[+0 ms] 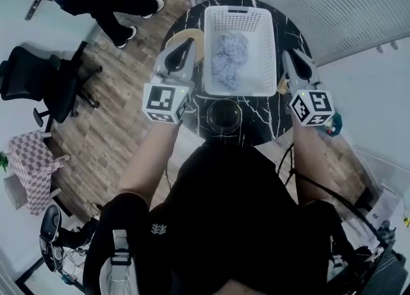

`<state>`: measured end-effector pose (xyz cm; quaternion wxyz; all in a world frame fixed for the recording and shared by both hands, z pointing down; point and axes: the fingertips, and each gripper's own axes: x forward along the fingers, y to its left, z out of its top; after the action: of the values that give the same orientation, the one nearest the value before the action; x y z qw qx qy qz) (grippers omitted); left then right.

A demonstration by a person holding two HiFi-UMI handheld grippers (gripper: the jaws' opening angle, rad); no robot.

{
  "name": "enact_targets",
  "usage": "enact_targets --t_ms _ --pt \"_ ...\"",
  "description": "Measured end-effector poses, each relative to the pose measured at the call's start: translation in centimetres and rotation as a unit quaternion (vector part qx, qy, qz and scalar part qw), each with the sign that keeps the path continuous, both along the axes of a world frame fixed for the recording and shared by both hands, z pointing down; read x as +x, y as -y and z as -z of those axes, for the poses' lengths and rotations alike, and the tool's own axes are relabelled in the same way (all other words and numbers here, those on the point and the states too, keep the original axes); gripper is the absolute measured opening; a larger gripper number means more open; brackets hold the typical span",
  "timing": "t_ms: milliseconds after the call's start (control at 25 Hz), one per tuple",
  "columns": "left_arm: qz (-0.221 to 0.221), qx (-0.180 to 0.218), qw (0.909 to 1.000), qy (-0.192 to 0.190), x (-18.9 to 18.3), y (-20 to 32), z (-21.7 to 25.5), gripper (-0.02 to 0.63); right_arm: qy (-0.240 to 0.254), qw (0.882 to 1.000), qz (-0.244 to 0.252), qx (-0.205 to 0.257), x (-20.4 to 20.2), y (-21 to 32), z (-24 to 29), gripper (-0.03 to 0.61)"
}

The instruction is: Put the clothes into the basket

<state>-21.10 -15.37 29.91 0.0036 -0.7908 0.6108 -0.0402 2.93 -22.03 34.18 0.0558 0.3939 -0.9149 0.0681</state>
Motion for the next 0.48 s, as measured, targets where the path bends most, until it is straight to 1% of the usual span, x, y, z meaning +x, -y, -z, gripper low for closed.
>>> enact_targets --t_ms 200,480 --pt "0.000 0.007 1.0000 0.001 0.7 -0.4 0.4 0.006 0.009 1.000 -0.004 0.008 1.3 -0.8 0.0 0.003" --pt "-0.001 0.004 1.0000 0.003 1.2 -1.4 -0.1 0.006 0.002 1.000 0.001 0.010 2.0 -1.6 -0.6 0.002"
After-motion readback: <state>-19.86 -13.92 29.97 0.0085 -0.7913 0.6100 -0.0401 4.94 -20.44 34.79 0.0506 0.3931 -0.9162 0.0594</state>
